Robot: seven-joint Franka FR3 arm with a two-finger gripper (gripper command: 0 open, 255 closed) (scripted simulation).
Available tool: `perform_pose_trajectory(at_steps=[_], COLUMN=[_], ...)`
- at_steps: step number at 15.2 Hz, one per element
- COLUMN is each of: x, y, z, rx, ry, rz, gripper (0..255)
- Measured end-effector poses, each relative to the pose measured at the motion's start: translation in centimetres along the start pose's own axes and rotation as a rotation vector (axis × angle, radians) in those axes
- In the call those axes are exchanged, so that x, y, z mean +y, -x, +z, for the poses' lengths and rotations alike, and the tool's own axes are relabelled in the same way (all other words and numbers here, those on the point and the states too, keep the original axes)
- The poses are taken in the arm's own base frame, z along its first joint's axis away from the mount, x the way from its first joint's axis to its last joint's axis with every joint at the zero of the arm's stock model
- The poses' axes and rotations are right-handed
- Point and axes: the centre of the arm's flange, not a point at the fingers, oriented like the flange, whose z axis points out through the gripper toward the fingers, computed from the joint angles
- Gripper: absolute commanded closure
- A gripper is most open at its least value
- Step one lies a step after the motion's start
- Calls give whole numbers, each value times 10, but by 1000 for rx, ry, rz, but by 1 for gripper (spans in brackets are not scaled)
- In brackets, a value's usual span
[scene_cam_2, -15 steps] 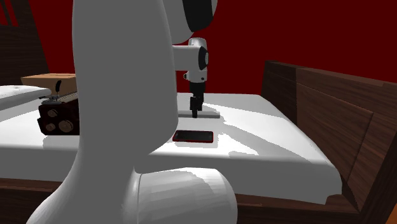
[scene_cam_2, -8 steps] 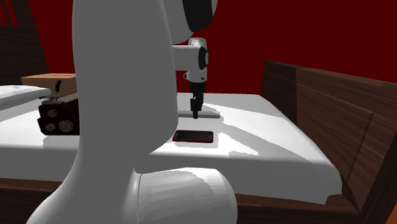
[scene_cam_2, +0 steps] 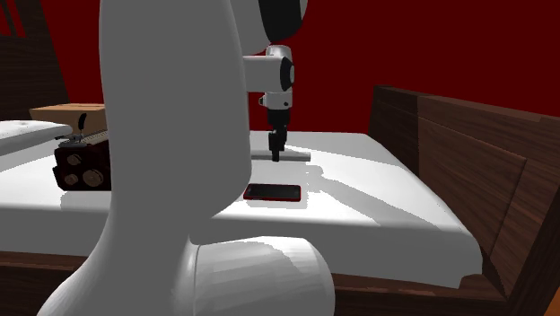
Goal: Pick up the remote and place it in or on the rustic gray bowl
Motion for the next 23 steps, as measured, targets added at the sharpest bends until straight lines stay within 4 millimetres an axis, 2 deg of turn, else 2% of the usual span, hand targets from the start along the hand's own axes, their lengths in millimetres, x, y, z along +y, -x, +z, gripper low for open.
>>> perform_pose_trajectory(at_steps=[23], x=[-3], y=[0], z=[-120], rx=[0], ry=[0], rz=[0], gripper=[255])
